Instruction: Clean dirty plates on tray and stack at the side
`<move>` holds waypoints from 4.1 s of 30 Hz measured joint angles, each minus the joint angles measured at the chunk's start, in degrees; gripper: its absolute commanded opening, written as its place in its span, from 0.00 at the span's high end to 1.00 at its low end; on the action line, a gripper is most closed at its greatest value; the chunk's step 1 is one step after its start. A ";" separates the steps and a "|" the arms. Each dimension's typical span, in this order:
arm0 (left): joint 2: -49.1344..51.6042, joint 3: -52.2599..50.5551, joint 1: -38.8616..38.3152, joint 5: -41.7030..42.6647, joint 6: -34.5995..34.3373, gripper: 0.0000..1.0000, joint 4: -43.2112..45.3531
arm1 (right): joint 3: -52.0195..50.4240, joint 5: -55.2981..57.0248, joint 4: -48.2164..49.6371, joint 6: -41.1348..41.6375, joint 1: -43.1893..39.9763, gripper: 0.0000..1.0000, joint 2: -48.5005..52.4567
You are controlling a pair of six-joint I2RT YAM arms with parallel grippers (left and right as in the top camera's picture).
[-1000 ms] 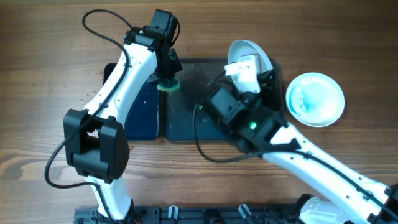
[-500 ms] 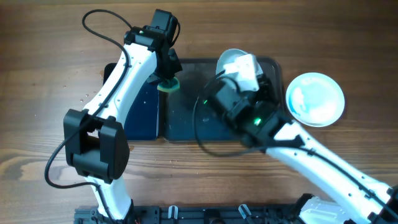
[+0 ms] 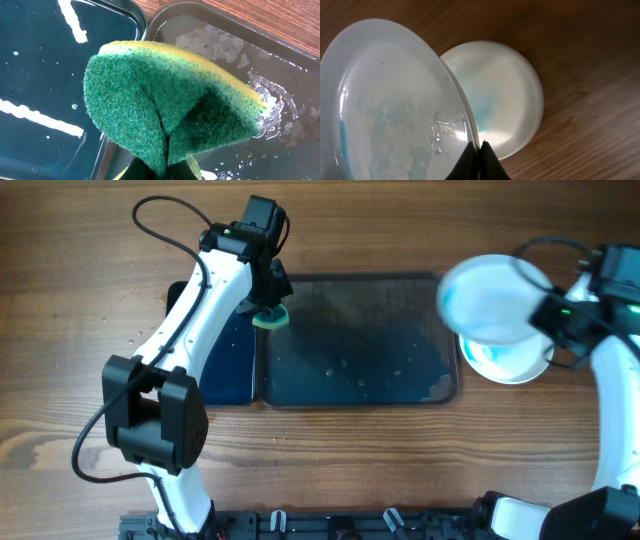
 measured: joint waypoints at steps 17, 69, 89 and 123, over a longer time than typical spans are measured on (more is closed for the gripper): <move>0.00 0.00 0.04 -0.02 1.07 0.96 -0.02 | -13.57 -3.02 12.09 -2.71 -9.94 0.52 4.63; -19.04 2.45 16.81 4.72 25.20 0.00 -5.73 | 20.96 -14.62 -12.04 -15.98 9.09 0.00 -28.04; -19.02 2.43 16.81 4.92 25.20 0.00 -5.86 | -6.95 -10.71 18.62 -16.92 16.50 0.00 -44.13; -18.95 2.38 16.81 4.94 25.22 0.00 -5.99 | -71.65 -7.21 53.46 -10.34 22.49 0.00 -81.29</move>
